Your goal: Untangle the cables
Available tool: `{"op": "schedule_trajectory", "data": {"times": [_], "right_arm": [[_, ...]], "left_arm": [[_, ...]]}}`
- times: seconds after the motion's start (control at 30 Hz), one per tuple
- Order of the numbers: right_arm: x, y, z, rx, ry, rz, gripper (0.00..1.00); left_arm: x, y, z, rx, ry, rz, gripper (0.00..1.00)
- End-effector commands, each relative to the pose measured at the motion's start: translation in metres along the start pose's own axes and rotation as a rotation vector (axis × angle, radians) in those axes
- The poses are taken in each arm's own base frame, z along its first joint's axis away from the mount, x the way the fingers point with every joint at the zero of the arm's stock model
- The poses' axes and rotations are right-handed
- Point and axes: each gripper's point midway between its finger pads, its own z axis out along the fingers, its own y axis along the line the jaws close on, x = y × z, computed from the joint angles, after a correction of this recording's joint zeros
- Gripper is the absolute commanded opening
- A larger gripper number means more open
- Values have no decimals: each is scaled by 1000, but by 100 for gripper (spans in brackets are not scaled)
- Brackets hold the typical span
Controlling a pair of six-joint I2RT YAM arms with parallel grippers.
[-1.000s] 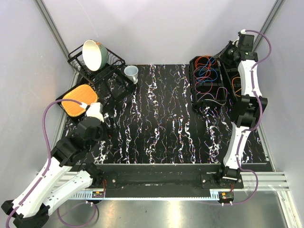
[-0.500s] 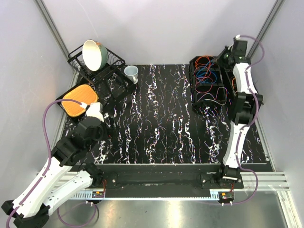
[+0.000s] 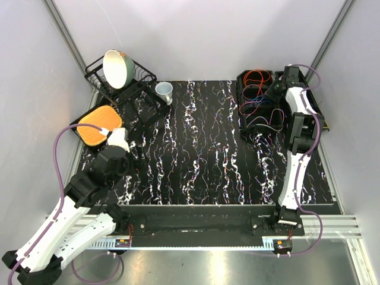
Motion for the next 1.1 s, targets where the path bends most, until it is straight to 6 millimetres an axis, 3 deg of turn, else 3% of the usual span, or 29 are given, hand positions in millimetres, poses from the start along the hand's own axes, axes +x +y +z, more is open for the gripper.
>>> {"op": "schedule_trajectory", "data": {"times": [0.0,0.03,0.17,0.2,0.3,0.43,0.63,0.67,0.7,0.77,0.8,0.97,1.0,1.03,1.07], "right_arm": [[-49,40,-41,-64,-127,-52,31],[-59,49,-53,-75,-150,-55,52],[-91,76,-99,-92,-226,-71,76],[-108,90,-119,-113,-275,-85,78],[-124,109,-156,-134,-323,-87,80],[-126,131,-198,-191,-347,-79,81],[-76,145,-221,-202,-313,-133,81],[-47,130,-202,-180,-245,-117,81],[-43,140,-226,-228,-271,-122,81],[-35,141,-234,-270,-301,-95,81],[-12,135,-239,-279,-274,-91,81],[31,126,-256,-306,-272,-133,82],[41,122,-263,-309,-277,-138,87],[38,124,-268,-328,-317,-151,94],[50,114,-262,-318,-309,-160,100]], "left_arm": [[-13,-1,0,-4,-45,-9,95],[-13,-1,0,-4,-43,-10,95],[-12,-1,0,-5,-42,-8,95],[-13,-1,1,-6,-42,-9,95],[-13,-1,1,-6,-42,-11,95],[-13,-1,2,-9,-38,-8,95],[-13,0,1,-10,-39,-10,95],[-12,0,1,-11,-38,-9,95],[-12,0,2,-12,-38,-12,95],[-13,0,2,-12,-37,-10,95],[-13,0,2,-14,-38,-10,95],[-12,1,2,-17,-38,-11,95],[-12,1,3,-19,-37,-12,95],[-12,2,4,-26,-38,-9,96],[-12,4,5,-37,-39,-7,96]]}}
